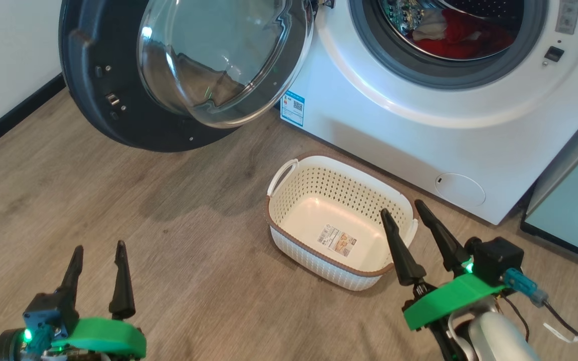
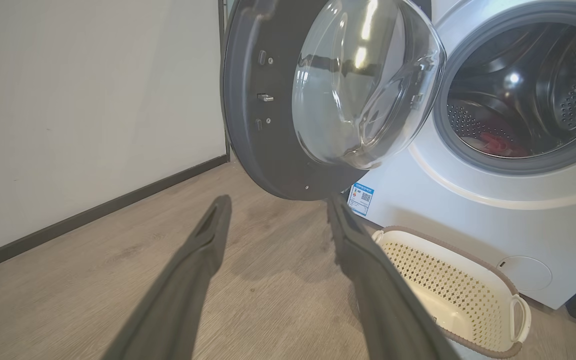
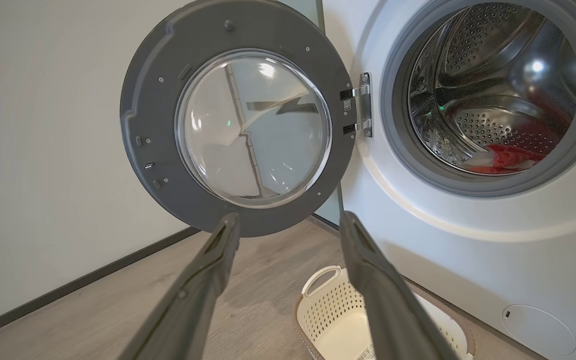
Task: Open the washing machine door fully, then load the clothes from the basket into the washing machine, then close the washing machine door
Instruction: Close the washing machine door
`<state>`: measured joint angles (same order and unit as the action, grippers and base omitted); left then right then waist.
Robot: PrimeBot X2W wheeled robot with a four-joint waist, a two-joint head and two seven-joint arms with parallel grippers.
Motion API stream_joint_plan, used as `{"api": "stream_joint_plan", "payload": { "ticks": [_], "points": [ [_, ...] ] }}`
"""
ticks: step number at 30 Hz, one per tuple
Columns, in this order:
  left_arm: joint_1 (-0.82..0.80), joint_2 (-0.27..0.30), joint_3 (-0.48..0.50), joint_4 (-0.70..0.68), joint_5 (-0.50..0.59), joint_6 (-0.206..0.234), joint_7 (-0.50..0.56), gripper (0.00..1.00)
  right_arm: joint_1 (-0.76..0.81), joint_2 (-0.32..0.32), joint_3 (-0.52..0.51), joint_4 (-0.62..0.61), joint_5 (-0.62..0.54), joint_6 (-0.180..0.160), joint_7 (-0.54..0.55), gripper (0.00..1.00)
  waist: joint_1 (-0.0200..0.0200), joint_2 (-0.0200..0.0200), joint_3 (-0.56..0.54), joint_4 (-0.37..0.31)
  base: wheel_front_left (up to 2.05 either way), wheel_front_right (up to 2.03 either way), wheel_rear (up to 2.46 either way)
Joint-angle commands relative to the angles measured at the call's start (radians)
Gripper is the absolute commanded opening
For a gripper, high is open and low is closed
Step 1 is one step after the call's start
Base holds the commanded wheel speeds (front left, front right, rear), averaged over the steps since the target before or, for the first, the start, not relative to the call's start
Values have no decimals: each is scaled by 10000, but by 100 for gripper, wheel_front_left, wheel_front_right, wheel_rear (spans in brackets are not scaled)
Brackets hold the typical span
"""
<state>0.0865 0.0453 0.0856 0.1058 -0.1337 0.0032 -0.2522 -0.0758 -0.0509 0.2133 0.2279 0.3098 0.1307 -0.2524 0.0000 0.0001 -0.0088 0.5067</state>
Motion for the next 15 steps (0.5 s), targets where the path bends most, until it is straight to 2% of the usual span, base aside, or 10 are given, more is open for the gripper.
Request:
{"api": "stream_joint_plan", "payload": {
  "ticks": [1, 15],
  "points": [
    [-238, 50, 287, -425, -46, 52, -95, 100, -505, 5, 256, -286, 113, 0, -94, 100, 0, -1, -6, 0, 0, 0, 0],
    [-207, 50, 185, -490, -2, 147, -95, 100, -500, 6, 238, -215, 228, 0, -94, 100, 0, -1, -53, -31, 0, 0, 0]
  ]
}}
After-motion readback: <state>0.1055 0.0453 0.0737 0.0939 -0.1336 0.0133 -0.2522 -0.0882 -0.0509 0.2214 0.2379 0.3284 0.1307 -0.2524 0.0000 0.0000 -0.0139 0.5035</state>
